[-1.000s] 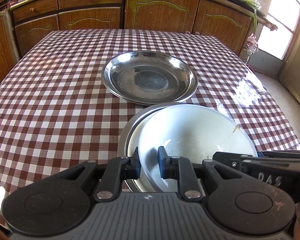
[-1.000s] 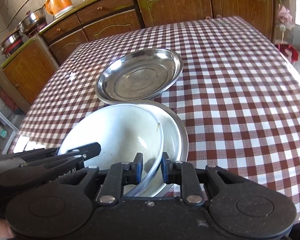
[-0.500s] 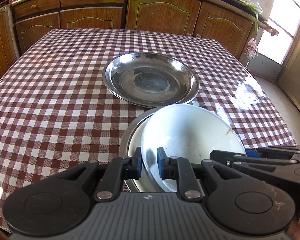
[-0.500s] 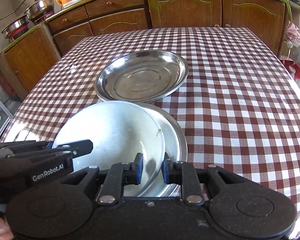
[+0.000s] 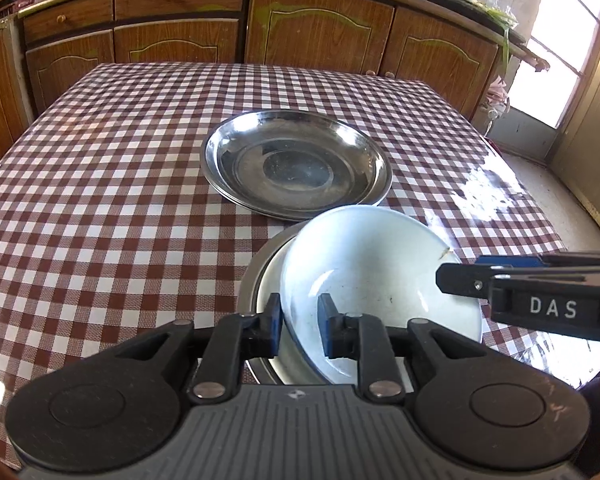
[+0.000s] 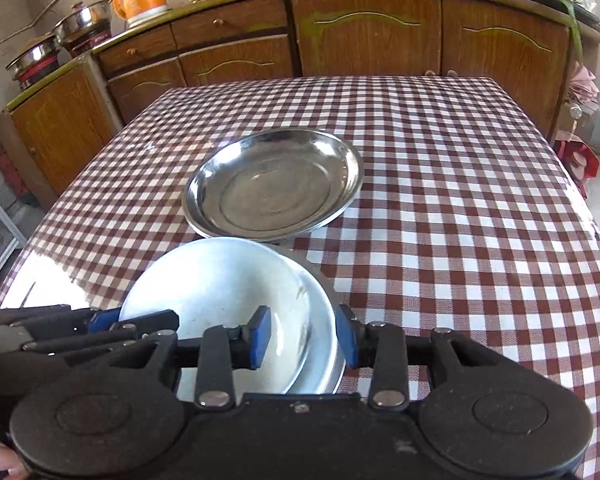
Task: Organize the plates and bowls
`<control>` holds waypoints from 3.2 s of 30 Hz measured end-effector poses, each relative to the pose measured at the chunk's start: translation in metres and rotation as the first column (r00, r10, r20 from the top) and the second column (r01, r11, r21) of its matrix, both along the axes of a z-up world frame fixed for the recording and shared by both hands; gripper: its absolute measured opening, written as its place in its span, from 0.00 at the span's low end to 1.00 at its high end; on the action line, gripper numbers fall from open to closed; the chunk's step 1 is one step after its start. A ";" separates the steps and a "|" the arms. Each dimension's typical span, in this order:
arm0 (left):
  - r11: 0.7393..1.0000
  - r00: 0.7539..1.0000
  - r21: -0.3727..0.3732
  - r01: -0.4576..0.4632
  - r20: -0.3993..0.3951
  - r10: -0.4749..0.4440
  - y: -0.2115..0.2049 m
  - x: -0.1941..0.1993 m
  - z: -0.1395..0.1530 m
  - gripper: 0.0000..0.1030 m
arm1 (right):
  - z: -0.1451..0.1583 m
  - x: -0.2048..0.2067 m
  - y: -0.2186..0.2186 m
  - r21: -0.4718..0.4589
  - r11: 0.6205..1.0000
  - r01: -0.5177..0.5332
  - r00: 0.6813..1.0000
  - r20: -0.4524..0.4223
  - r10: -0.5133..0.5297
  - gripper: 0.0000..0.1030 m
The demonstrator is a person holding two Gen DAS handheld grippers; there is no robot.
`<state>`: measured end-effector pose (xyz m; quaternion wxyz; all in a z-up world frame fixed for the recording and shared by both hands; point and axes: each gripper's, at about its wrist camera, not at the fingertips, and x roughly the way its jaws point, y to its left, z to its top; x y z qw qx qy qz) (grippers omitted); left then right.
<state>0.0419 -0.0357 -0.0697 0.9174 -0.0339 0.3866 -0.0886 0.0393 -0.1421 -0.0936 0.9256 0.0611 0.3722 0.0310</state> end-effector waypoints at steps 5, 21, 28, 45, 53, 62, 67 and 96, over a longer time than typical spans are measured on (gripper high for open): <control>1.000 1.000 -0.002 -0.011 0.021 0.011 0.005 -0.007 0.008 0.34 | -0.004 -0.009 -0.005 0.063 0.998 0.023 1.000 0.004 -0.023 0.60; 0.998 0.998 0.034 -0.048 -0.044 0.049 0.011 0.000 0.001 0.80 | -0.015 -0.022 -0.006 0.105 0.988 0.109 0.994 0.015 -0.112 0.79; 0.997 0.996 0.029 -0.076 -0.053 0.078 0.008 0.014 -0.010 0.92 | -0.026 -0.016 0.001 0.093 0.989 0.113 0.994 0.005 -0.114 0.80; 0.994 0.998 0.108 -0.021 -0.063 0.027 -0.003 0.048 -0.040 1.00 | -0.048 0.002 -0.009 0.265 0.955 0.136 0.989 -0.095 -0.114 0.82; 1.000 0.994 0.016 0.012 -0.111 -0.010 -0.005 0.056 -0.043 1.00 | -0.054 -0.001 -0.016 0.324 0.939 0.113 0.993 -0.074 -0.094 0.81; 0.999 0.994 -0.035 0.021 -0.104 -0.025 -0.007 0.052 -0.043 0.90 | -0.055 -0.005 -0.015 0.368 0.927 0.073 0.997 -0.051 -0.058 0.60; 0.997 0.996 -0.058 0.042 -0.075 -0.047 -0.021 0.051 -0.039 0.62 | -0.054 -0.002 -0.014 0.373 0.923 0.094 0.995 -0.061 -0.077 0.56; 0.998 1.000 -0.065 0.009 -0.007 -0.009 0.015 -0.029 0.021 0.62 | -0.014 -0.035 0.013 0.330 0.944 0.013 0.999 0.032 -0.025 0.56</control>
